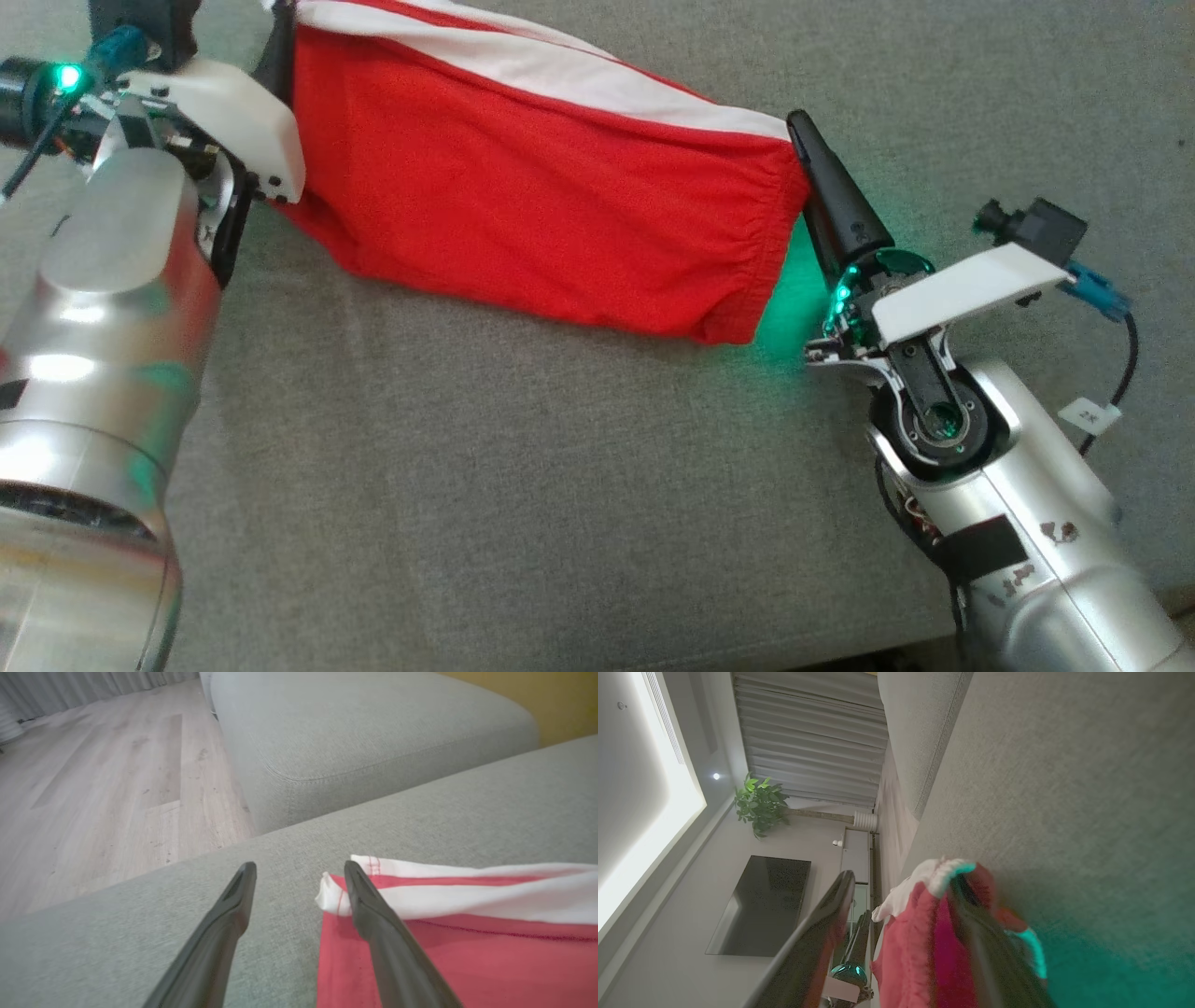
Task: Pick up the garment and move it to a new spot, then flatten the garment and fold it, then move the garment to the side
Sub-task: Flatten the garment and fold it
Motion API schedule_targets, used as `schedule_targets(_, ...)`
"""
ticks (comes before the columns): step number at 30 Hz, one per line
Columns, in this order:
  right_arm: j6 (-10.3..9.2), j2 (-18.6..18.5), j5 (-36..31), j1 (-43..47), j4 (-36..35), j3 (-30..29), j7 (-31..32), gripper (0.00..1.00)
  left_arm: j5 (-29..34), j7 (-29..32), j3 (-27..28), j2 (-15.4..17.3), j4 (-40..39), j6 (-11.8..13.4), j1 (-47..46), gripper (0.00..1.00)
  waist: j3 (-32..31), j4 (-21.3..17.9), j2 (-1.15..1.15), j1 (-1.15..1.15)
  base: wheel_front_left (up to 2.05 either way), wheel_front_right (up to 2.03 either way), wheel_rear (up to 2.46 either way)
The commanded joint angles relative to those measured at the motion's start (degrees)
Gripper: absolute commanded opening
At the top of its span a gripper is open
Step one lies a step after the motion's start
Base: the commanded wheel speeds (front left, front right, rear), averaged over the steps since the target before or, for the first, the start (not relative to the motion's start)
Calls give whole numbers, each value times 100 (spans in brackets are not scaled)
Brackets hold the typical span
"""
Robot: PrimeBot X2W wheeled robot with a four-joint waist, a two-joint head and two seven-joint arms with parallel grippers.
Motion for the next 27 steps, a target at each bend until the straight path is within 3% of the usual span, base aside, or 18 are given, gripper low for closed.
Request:
schedule_targets(1, 37, -77, -97, 213, 73, 44, -101, 100, -69, -186, 145, 161, -64, 77, -189, 100, -101, 32, 0, 0, 0, 0, 0)
schedule_targets(11, 37, -631, -1354, 481, 841, 330, -1163, 100, -351, -836, 454, 56, -11, 276, 780, 100, -763, 228, 0, 0, 0, 0, 0)
schedule_targets(17, 37, -718, -2508, 447, 1420, 208, -1454, 100, -345, -847, 880, 44, -1030, 468, 1785, 100, -1072, 356, 0, 0, 0, 0, 0)
schedule_targets(25, 37, -152, -4515, 770, 1469, -910, -1463, 100, -99, -848, 1694, -157, -2407, 516, 3256, 100, -1515, 439, 0, 0, 0, 0, 0)
schedule_targets(27, 37, -39, -4731, 887, 1466, -1024, -1463, 100, 5, -848, 1875, -225, -2679, 521, 3557, 100, -1630, 455, 0, 0, 0, 0, 0)
